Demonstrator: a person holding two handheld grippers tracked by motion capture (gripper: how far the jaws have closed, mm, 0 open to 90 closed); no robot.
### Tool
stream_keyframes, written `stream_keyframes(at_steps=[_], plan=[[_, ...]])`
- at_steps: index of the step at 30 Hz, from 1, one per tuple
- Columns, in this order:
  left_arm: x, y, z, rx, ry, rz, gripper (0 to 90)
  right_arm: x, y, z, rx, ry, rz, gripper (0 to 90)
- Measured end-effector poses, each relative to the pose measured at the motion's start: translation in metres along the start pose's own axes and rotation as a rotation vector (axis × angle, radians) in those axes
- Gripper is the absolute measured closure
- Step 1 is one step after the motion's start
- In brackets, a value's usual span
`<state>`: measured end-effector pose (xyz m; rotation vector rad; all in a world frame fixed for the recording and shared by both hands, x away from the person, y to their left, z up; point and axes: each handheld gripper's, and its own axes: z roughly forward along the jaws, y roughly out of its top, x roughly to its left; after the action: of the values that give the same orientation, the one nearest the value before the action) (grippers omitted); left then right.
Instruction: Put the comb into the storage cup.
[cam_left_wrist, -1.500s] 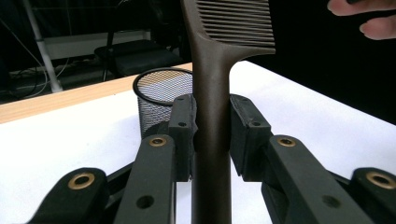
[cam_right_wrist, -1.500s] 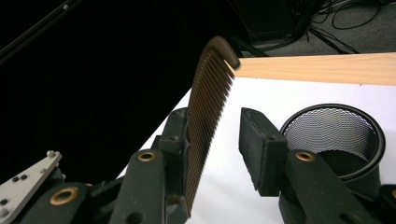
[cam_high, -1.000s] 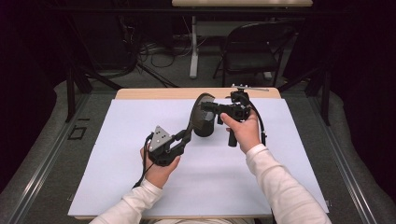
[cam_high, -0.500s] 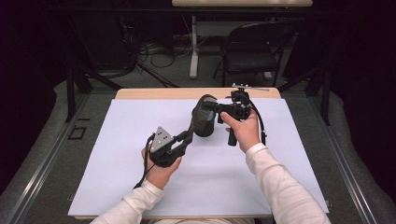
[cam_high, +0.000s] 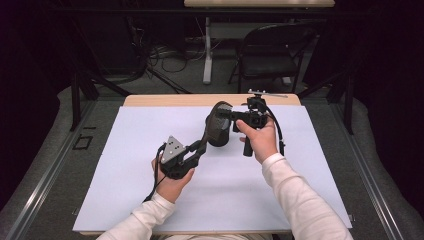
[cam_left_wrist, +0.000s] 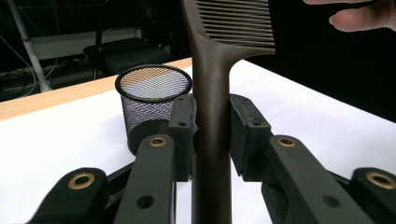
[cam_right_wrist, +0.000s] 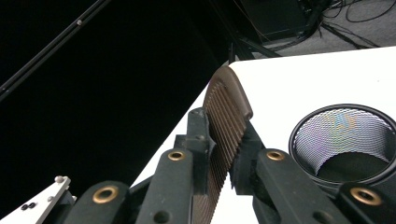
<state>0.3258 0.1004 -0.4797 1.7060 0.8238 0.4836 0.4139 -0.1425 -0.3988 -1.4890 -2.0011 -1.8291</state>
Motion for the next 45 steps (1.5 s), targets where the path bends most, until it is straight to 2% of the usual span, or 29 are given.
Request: stream_keyframes(at_steps=[8,14,45], plan=[[0.001,-0.0004,0.0008,0.002,-0.006,-0.002,72.5,-0.0017,0.0004,-0.0006,0.009,0.027,0.025,84.5],[0.0014,-0.0004,0.0008,0.003,-0.01,-0.005,72.5,-0.0044,0.0009,-0.0006,0.016,0.056,0.062,86.6],[0.0007,-0.002,0.0014,0.004,-0.009,-0.001,72.4,-0.0105,0.0029,-0.001,0.048,0.087,0.1,87.0]])
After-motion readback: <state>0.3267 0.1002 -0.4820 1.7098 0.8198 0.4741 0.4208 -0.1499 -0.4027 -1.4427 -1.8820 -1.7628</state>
